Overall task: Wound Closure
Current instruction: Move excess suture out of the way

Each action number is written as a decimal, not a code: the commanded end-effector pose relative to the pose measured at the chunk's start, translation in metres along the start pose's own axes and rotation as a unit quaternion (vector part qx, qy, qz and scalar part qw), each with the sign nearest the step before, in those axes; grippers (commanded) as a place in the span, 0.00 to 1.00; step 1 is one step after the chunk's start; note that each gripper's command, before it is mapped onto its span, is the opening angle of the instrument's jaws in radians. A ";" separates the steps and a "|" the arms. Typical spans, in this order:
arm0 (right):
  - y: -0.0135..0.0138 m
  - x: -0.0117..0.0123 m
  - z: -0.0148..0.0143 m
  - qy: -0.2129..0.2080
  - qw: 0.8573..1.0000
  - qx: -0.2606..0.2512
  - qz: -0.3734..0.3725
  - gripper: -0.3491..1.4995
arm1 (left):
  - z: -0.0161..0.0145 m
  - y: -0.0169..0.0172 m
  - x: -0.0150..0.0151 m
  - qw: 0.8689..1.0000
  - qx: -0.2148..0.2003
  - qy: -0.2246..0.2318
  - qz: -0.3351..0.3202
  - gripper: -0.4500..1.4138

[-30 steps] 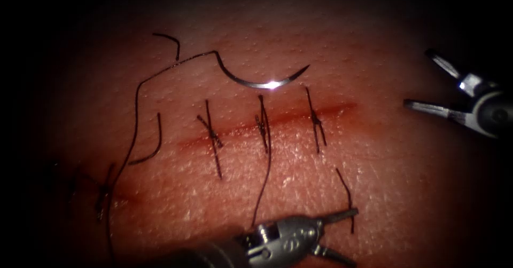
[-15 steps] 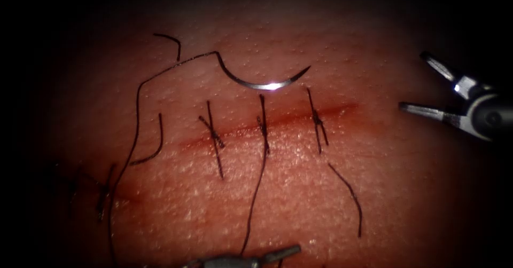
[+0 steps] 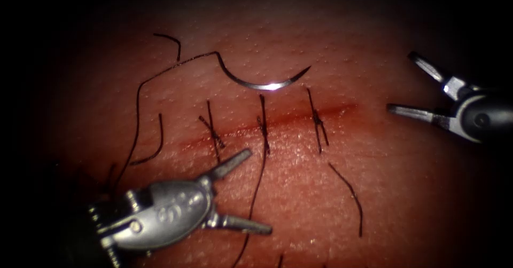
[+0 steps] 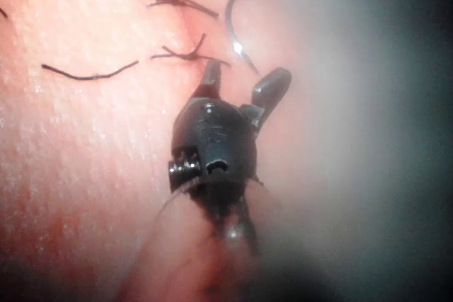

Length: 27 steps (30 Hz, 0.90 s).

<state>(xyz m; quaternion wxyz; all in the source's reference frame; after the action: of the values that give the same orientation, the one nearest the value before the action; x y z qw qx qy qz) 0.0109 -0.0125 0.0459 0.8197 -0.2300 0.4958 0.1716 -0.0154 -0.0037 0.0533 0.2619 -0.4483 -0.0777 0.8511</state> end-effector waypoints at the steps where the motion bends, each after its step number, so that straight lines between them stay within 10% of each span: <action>1: -0.0002 0.0000 0.0010 0.002 1.000 0.000 -0.001 0.82 | 0.0009 -0.0003 -0.0002 1.000 0.001 -0.004 0.000 0.61; 11: -0.0009 0.0002 0.0014 -0.001 1.000 -0.002 -0.002 0.81 | 0.0056 -0.0026 -0.0064 0.994 0.016 -0.099 -0.050 0.56; 16: -0.0009 0.0002 0.0014 -0.001 1.000 -0.002 -0.002 0.81 | 0.0074 -0.0013 -0.0074 0.993 -0.044 -0.096 -0.047 0.21; 17: -0.0010 0.0002 0.0014 -0.001 1.000 -0.002 -0.002 0.81 | 0.0079 -0.0005 -0.0073 0.993 -0.083 -0.078 -0.041 0.00; 27: -0.0011 0.0003 0.0016 -0.003 1.000 -0.002 -0.003 0.80 | 0.0057 0.0050 -0.0040 0.990 -0.129 -0.053 0.009 0.00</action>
<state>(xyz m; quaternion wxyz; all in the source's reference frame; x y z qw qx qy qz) 0.0121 -0.0130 0.0461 0.8219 -0.2319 0.4915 0.1711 -0.0198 -0.0101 0.0565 0.1855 -0.4363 -0.1978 0.8580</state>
